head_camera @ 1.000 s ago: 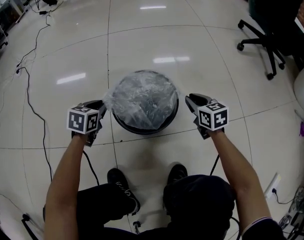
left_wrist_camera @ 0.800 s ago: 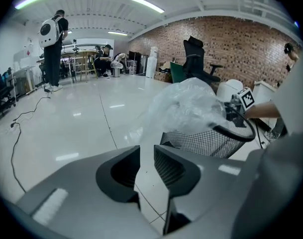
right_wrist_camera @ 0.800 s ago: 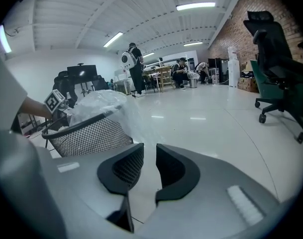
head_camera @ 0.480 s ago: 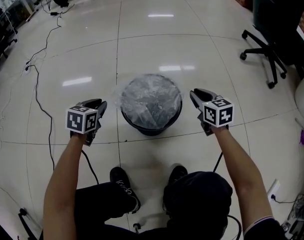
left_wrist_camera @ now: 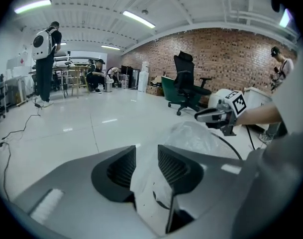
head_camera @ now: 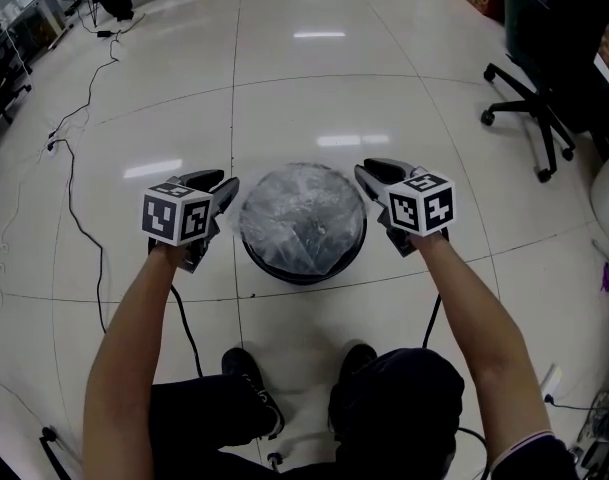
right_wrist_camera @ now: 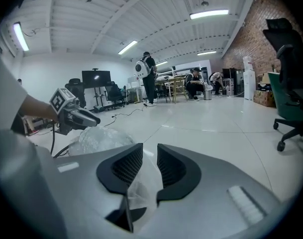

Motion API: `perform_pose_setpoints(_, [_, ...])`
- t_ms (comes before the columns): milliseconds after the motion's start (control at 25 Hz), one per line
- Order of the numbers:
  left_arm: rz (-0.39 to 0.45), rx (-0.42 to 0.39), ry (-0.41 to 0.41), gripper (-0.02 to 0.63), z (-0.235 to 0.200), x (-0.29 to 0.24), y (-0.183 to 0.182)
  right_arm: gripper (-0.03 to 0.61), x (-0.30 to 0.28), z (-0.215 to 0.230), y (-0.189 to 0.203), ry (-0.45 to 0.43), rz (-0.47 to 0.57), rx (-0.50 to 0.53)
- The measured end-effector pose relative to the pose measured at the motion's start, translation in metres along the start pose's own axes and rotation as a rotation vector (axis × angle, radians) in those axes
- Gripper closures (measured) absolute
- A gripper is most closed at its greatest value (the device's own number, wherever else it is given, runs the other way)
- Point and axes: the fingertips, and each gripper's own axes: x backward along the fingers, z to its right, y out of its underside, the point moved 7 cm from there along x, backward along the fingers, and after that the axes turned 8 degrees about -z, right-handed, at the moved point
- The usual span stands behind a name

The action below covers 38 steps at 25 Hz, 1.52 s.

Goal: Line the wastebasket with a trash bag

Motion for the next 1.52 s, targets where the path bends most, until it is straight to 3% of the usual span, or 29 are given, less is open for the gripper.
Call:
perform_pose_setpoints(320, [-0.07, -0.026, 0.089, 0.453, 0.008, -0.039, -0.009, 0.472, -0.032, -0.012, -0.002, -0.108, -0.059, 0.009])
perform_pose_setpoints(480, [-0.07, -0.024, 0.108, 0.473, 0.011, -0.041, -0.007, 0.528, -0.037, -0.019, 0.001, -0.124, -0.08, 0.042])
perform_pose_setpoints(600, [-0.057, -0.06, 0.103, 0.6, 0.012, -0.036, -0.008, 0.545, -0.036, -0.021, -0.001, -0.109, -0.072, 0.074])
perform_pose_setpoints(680, [-0.04, -0.065, 0.1, 0.6, 0.012, -0.031, -0.008, 0.574, -0.031, -0.02, -0.003, -0.101, -0.06, 0.074])
perform_pose_setpoints(1120, [0.001, -0.148, 0.131, 0.6, 0.035, 0.004, -0.012, 0.574, 0.011, -0.035, -0.011, -0.099, -0.017, 0.132])
perform_pose_setpoints(1520, [-0.02, -0.189, 0.169, 0.6, 0.06, 0.039, 0.007, 0.574, 0.052, -0.071, 0.01, -0.137, -0.017, 0.211])
